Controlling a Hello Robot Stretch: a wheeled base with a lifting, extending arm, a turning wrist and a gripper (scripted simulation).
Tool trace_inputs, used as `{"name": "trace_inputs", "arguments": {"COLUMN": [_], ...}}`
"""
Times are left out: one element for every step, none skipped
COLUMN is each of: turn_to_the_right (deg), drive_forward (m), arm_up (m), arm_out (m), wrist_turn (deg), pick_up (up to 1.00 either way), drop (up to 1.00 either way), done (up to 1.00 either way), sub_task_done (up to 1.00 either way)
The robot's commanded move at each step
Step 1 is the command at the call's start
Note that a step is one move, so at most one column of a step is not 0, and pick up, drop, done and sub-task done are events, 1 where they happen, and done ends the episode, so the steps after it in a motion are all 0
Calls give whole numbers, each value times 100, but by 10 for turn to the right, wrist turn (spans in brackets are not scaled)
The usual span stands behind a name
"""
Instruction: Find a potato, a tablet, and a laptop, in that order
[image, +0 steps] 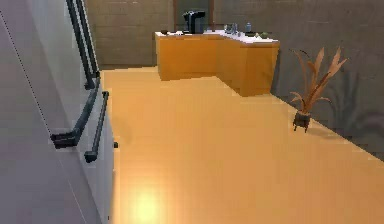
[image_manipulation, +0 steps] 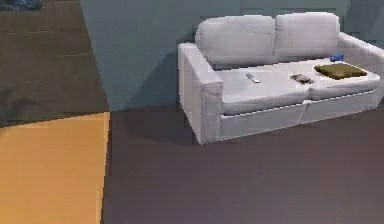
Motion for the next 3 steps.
{"name": "trace_inputs", "arguments": {"turn_to_the_right": [0, -150, 0], "drive_forward": [100, 0, 20], "arm_up": [0, 0, 0], "arm_out": [0, 0, 0], "wrist_turn": [0, 0, 0], "pick_up": [0, 0, 0], "drop": [0, 0, 0], "done": [0, 0, 0], "sub_task_done": [0, 0, 0]}}
